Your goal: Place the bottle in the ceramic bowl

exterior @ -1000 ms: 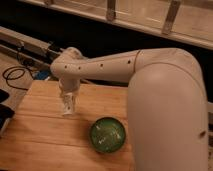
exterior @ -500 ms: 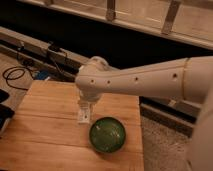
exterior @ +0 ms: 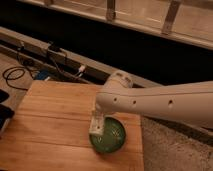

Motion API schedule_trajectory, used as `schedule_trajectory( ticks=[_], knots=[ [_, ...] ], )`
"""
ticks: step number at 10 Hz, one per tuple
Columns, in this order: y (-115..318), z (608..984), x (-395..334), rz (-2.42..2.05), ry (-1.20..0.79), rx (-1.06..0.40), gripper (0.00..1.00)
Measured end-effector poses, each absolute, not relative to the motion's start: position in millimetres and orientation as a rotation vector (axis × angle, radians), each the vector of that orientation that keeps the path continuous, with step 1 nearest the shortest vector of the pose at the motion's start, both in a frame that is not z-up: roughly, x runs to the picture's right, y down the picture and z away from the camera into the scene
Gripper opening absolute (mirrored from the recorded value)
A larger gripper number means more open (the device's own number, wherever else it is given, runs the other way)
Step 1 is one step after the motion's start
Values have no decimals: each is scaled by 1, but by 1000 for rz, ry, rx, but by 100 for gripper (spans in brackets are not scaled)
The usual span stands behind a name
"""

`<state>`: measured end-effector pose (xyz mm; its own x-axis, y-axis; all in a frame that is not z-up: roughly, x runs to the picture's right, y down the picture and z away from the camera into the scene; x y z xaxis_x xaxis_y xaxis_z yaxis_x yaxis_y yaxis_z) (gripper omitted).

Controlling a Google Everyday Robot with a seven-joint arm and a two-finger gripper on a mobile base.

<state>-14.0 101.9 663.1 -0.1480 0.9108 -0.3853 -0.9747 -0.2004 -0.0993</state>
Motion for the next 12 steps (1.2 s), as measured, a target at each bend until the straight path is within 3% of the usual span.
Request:
schedule_trajectory(
  ticks=[4, 9, 11, 12],
  knots=[
    [102, 663, -16, 1724, 198, -423, 13],
    [102, 663, -15, 1725, 199, -422, 65],
    [102, 664, -14, 1726, 200, -422, 79],
    [102, 664, -14, 1726, 200, -421, 80]
  ],
)
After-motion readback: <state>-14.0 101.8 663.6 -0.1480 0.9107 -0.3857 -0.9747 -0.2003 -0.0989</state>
